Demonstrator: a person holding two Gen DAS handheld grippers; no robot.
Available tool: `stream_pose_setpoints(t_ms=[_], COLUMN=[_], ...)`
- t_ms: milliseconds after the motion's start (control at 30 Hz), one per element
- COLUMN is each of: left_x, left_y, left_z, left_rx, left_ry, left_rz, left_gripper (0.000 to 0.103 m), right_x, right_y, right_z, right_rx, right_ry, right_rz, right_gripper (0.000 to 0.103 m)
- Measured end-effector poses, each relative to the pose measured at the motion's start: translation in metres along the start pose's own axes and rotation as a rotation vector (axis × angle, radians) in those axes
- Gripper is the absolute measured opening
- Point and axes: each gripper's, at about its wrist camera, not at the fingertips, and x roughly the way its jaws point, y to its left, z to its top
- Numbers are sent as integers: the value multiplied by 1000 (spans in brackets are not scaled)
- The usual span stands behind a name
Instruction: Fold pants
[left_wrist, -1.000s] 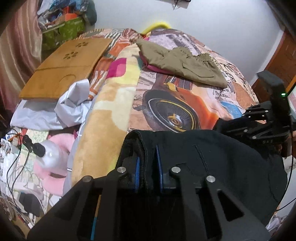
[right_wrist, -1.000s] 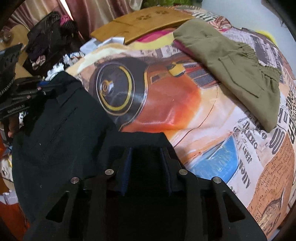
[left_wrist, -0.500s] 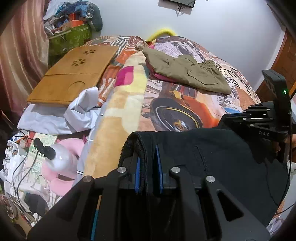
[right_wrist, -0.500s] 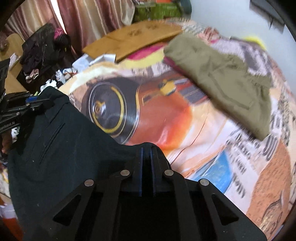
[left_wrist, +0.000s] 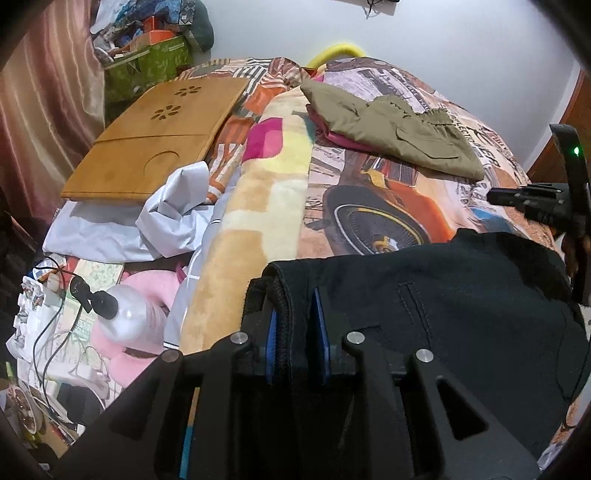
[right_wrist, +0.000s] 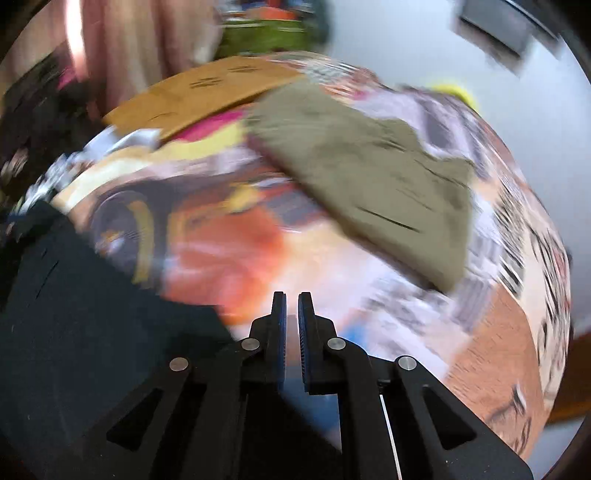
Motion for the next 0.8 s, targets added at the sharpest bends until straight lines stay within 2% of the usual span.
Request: stream_pose_setpoints(t_ms=[33, 167, 233, 300, 400, 500, 567, 733, 800], left_x=[-4, -27, -39, -46, -48, -34, -23, -16, -17], left_y=[0, 6, 6, 1, -14, -25, -30, -29, -29], left_z=[1, 10, 13, 15, 9, -4, -11, -18, -21], left_rx=[3, -56, -65, -54, -23, -25, -16, 8, 37], left_ry=[-4, -47, -69, -81, -60, 1, 31, 40, 37], left_rz=[7, -17, -30, -47, -106, -151, -127, -74, 23], left_gripper=[29, 30, 30, 34, 37, 37, 37, 37, 37], right_x=[-9, -39, -48, -49, -43, -25, -10, -8, -13], right_y=[-14, -23, -15, 1, 29, 51, 57, 45, 39], right_z=[-1, -7, -13, -21, -35, -49, -56, -57, -59], right_rx=[49, 89, 83, 46, -37, -77, -101, -89, -104], right_ry=[-5, -39, -44, -31, 0, 66, 107, 88, 77], right_rz=[27, 82, 133, 173, 228, 277, 254, 203, 139], right_gripper=[6, 9, 18, 23, 23, 23, 23, 22, 22])
